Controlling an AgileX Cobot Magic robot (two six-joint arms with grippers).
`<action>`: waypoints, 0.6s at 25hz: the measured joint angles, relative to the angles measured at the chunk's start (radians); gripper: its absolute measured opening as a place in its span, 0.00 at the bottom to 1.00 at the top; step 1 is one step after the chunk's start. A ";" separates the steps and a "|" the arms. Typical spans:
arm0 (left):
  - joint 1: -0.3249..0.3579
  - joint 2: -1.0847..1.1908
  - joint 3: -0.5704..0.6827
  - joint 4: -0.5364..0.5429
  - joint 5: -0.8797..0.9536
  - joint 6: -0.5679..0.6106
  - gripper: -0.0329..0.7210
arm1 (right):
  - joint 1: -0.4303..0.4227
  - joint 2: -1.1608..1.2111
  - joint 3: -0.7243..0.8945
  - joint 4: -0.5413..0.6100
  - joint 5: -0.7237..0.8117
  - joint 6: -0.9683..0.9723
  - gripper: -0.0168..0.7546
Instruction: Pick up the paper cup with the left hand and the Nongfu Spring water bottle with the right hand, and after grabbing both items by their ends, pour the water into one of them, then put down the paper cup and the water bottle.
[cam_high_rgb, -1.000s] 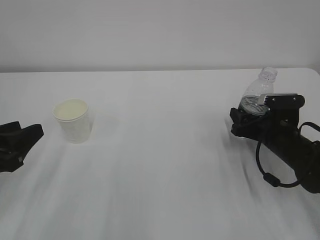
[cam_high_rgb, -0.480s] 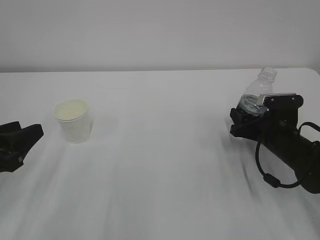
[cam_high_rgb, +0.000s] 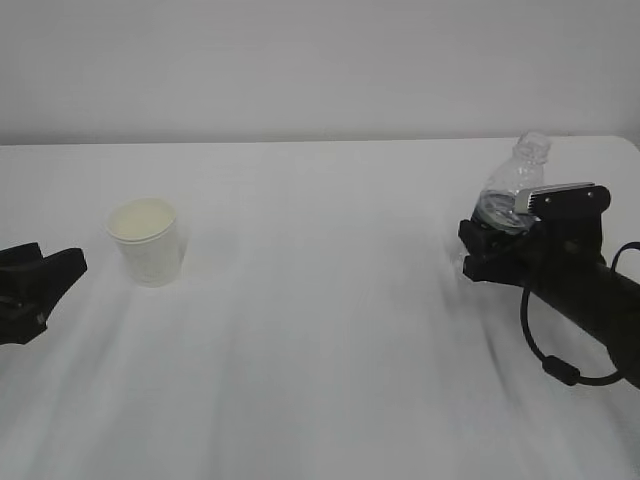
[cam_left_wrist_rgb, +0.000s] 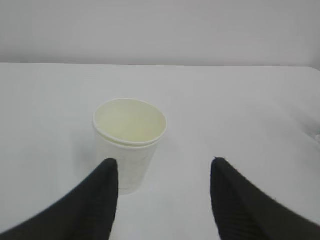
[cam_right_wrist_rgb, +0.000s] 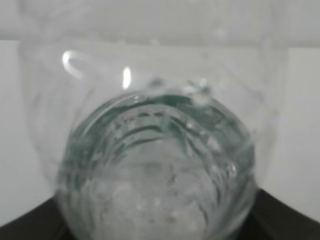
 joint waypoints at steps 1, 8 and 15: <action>0.000 0.000 0.000 0.000 0.000 0.000 0.59 | 0.000 -0.018 0.009 0.000 0.000 -0.014 0.60; 0.000 0.000 0.000 0.000 -0.002 0.000 0.59 | 0.000 -0.149 0.085 0.000 0.038 -0.037 0.60; 0.000 0.000 0.000 0.000 -0.002 0.000 0.61 | 0.000 -0.328 0.203 0.000 0.119 -0.037 0.60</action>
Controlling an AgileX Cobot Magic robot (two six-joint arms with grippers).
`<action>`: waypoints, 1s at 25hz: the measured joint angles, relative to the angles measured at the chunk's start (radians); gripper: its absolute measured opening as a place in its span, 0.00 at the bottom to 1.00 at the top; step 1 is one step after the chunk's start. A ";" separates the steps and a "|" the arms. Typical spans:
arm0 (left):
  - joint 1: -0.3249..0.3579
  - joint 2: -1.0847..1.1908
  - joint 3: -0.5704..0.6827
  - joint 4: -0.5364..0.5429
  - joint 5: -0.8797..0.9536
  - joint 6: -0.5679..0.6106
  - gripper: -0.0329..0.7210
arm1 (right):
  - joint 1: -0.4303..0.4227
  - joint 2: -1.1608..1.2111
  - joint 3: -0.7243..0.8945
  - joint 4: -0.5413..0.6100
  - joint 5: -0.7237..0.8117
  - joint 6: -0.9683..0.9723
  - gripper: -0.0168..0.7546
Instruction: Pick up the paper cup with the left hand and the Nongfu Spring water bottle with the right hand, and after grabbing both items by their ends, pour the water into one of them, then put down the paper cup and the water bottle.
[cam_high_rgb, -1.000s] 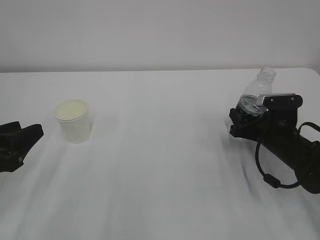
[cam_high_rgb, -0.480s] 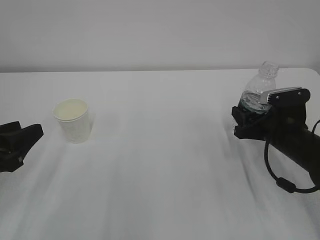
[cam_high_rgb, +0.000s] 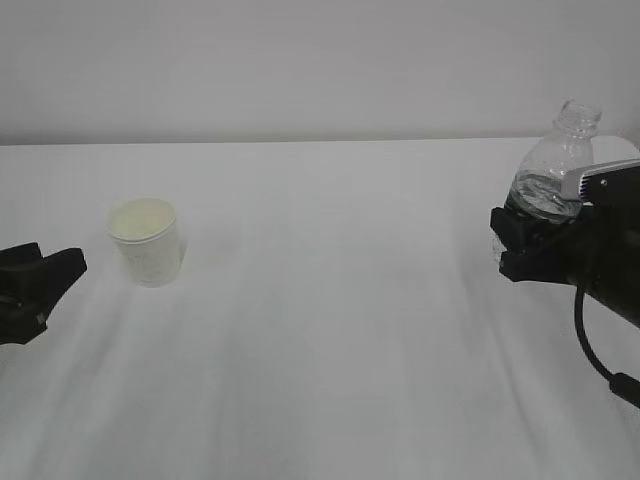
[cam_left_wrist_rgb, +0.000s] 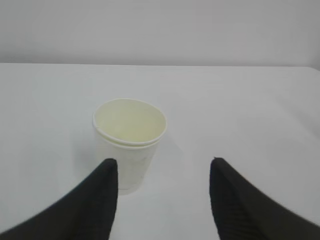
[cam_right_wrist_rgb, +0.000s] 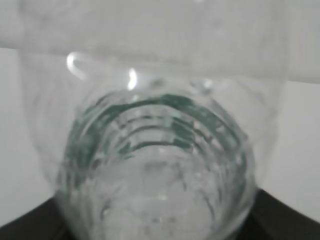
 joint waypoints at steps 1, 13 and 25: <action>0.000 0.000 0.000 0.000 0.000 0.000 0.64 | 0.000 -0.021 0.011 0.000 0.015 0.000 0.60; 0.000 0.142 -0.031 -0.034 -0.004 0.008 0.90 | 0.000 -0.118 0.042 -0.035 0.093 0.000 0.60; 0.000 0.390 -0.215 -0.004 -0.004 0.016 0.90 | 0.000 -0.118 0.042 -0.037 0.094 -0.015 0.60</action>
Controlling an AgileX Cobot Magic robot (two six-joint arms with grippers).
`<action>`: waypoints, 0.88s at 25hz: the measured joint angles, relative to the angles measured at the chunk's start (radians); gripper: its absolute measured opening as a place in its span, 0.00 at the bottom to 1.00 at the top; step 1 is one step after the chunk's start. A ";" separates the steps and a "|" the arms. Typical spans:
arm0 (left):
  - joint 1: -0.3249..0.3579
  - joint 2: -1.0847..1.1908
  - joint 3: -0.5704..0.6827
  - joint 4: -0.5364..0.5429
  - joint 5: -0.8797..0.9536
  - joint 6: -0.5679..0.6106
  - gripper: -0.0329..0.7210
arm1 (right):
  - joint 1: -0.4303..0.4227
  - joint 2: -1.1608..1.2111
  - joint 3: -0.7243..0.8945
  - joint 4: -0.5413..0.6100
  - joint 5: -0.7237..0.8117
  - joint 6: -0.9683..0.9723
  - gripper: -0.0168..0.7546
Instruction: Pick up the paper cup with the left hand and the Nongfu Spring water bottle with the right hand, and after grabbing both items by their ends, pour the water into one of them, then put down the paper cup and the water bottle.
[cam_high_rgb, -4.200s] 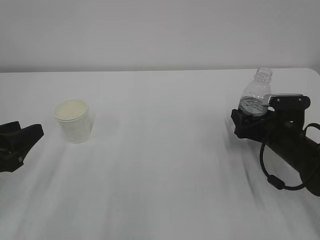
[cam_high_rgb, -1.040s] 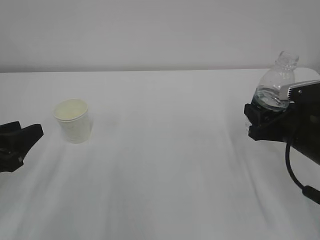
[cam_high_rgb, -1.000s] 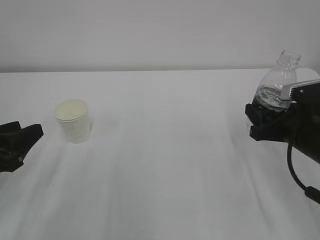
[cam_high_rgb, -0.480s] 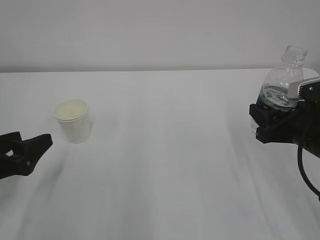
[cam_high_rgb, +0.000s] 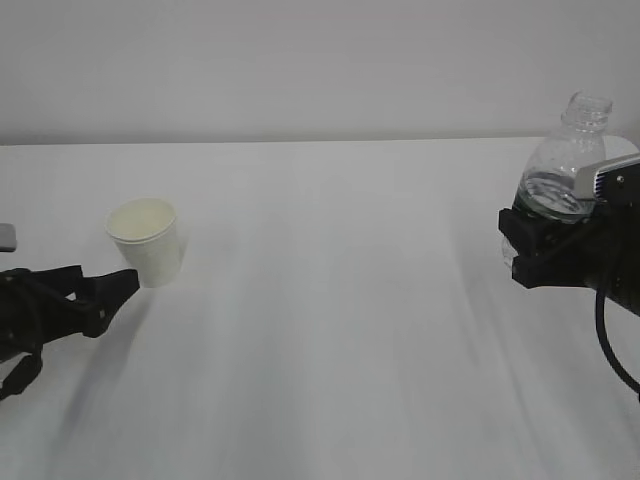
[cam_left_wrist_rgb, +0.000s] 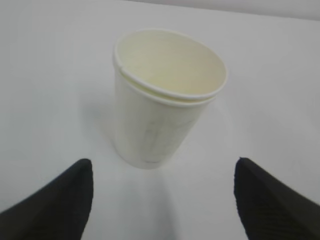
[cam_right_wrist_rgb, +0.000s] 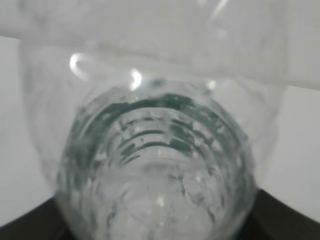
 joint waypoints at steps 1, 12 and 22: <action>0.000 0.013 -0.014 0.005 0.000 0.000 0.90 | 0.000 0.000 0.000 0.000 0.000 0.000 0.60; 0.000 0.128 -0.122 0.035 0.000 0.002 0.91 | 0.000 0.000 0.000 0.000 -0.044 -0.021 0.60; -0.004 0.136 -0.214 0.083 0.000 0.039 0.91 | 0.000 0.000 0.000 0.000 -0.046 -0.021 0.60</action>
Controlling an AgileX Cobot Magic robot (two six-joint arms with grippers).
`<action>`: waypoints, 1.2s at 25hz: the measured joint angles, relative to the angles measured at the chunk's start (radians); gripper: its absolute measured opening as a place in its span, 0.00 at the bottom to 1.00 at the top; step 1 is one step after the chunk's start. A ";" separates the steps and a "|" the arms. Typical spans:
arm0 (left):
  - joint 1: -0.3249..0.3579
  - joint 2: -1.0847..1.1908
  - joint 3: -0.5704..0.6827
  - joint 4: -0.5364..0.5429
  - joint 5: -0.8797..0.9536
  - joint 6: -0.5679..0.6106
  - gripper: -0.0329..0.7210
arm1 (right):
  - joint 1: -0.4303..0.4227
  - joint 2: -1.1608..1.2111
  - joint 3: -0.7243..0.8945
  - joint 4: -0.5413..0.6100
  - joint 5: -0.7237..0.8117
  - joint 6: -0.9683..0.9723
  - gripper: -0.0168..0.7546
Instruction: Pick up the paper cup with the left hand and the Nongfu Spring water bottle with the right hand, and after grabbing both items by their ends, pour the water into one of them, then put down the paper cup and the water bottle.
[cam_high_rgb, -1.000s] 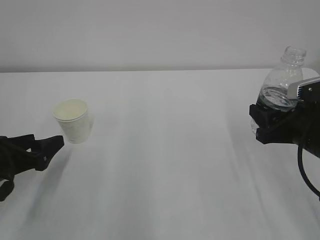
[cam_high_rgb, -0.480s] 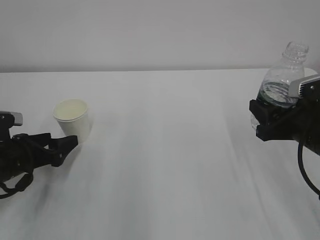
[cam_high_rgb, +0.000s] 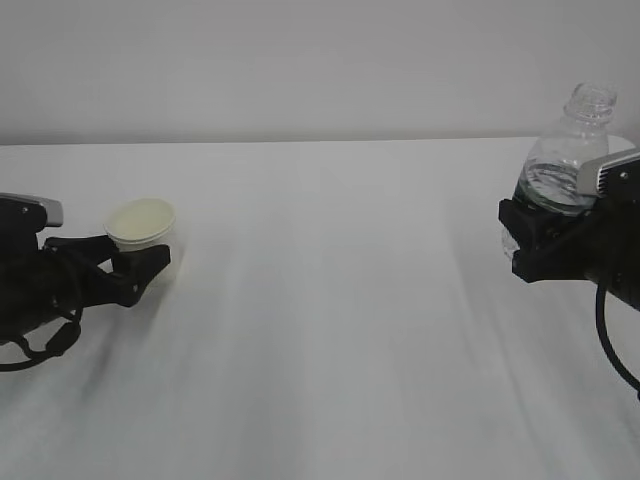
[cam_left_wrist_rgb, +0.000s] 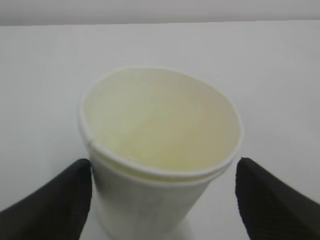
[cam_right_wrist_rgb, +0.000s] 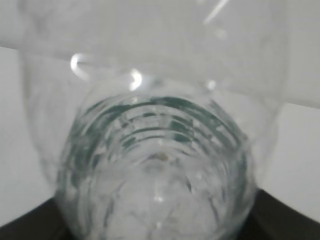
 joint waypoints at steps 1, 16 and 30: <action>-0.002 0.002 -0.007 0.000 0.000 0.000 0.91 | 0.000 0.000 0.000 0.002 -0.001 0.000 0.60; -0.004 0.132 -0.158 0.001 -0.002 0.007 0.91 | 0.000 0.000 0.000 0.004 -0.002 -0.046 0.60; -0.004 0.157 -0.204 0.002 -0.002 0.019 0.88 | 0.000 0.000 0.000 0.046 -0.003 -0.069 0.60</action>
